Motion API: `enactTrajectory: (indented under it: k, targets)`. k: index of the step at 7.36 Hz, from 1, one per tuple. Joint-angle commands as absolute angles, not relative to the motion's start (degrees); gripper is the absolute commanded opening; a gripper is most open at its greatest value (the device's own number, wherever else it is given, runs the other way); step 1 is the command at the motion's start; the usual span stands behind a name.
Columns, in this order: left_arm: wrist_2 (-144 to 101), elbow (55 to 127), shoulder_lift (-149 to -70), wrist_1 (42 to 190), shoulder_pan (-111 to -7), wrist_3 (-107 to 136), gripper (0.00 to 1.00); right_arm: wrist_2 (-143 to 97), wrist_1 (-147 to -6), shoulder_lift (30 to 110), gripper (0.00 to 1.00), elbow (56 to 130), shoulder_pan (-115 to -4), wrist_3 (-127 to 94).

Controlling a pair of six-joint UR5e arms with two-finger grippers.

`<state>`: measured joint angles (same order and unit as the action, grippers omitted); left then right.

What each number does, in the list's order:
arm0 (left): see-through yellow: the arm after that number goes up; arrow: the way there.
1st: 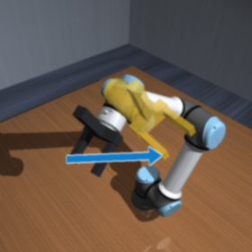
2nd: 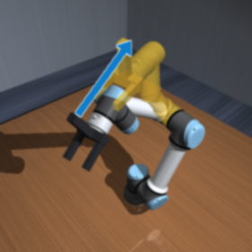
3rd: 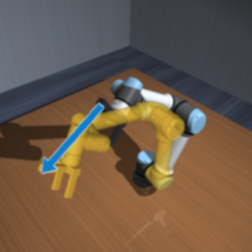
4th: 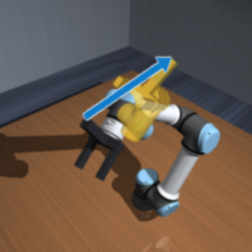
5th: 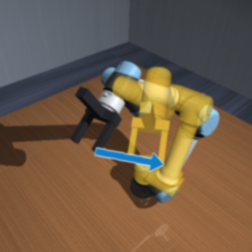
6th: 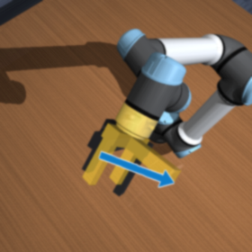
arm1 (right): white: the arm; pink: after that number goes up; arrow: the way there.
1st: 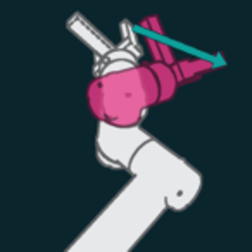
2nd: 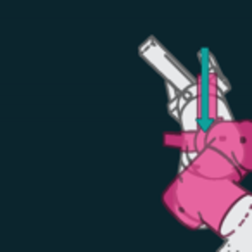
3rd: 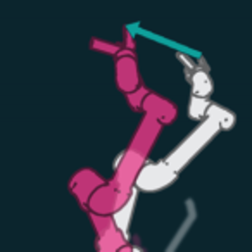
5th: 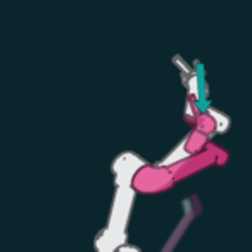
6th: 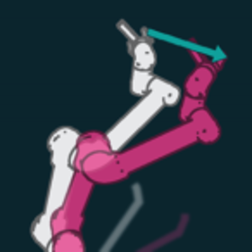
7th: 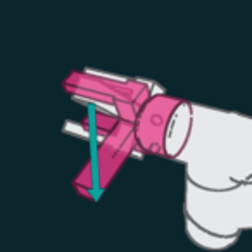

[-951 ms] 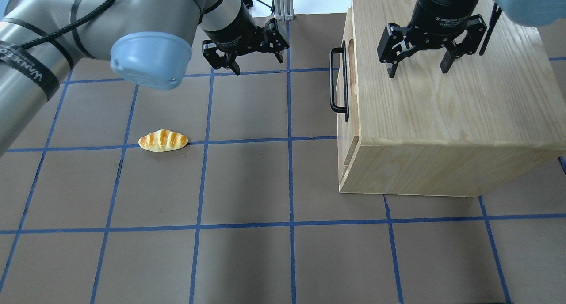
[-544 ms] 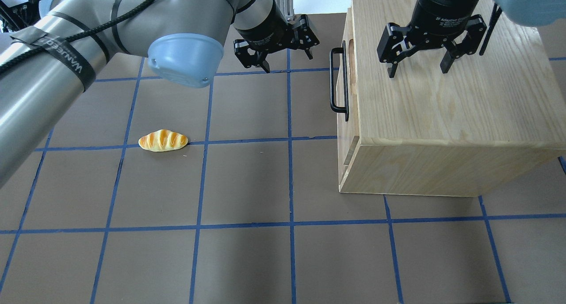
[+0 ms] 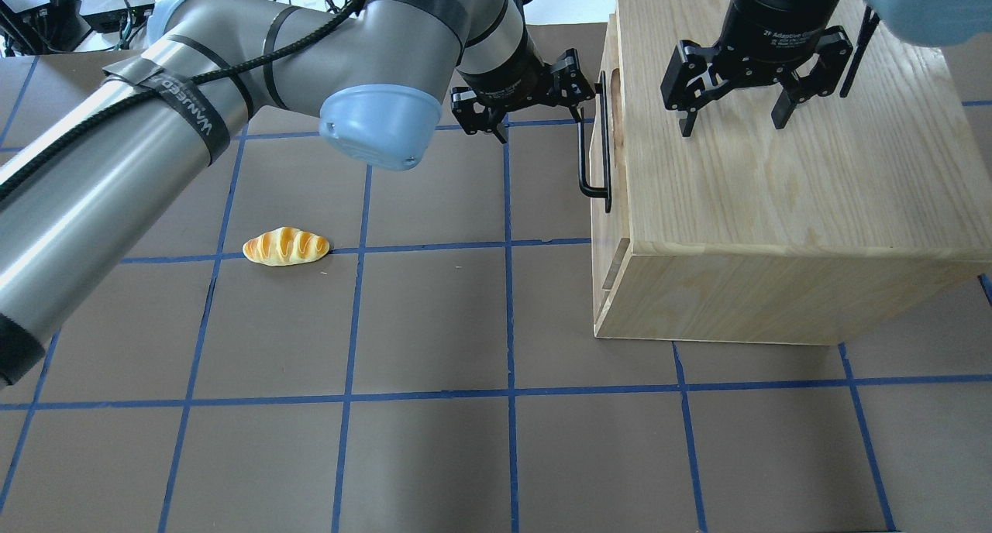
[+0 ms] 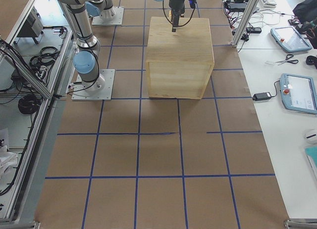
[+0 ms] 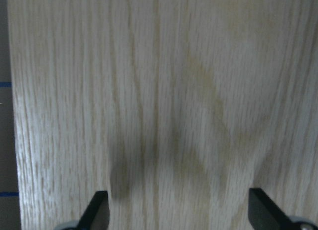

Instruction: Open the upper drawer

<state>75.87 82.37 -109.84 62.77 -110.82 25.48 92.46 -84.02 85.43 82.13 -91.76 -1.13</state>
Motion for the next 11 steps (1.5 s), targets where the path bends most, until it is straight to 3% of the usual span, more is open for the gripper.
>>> enactTrajectory:
  k: [1, 11]
  targets:
    - [75.9, 82.4, -110.9, 62.1, -111.9, 25.5, 1.00, 92.5, -84.0, 85.4, 1.00, 82.1, -91.8, -1.1]
    - [76.4, 82.8, -112.6, 61.6, -112.2, 24.2, 1.00, 92.5, -84.0, 85.4, 1.00, 82.1, -91.8, -1.1]
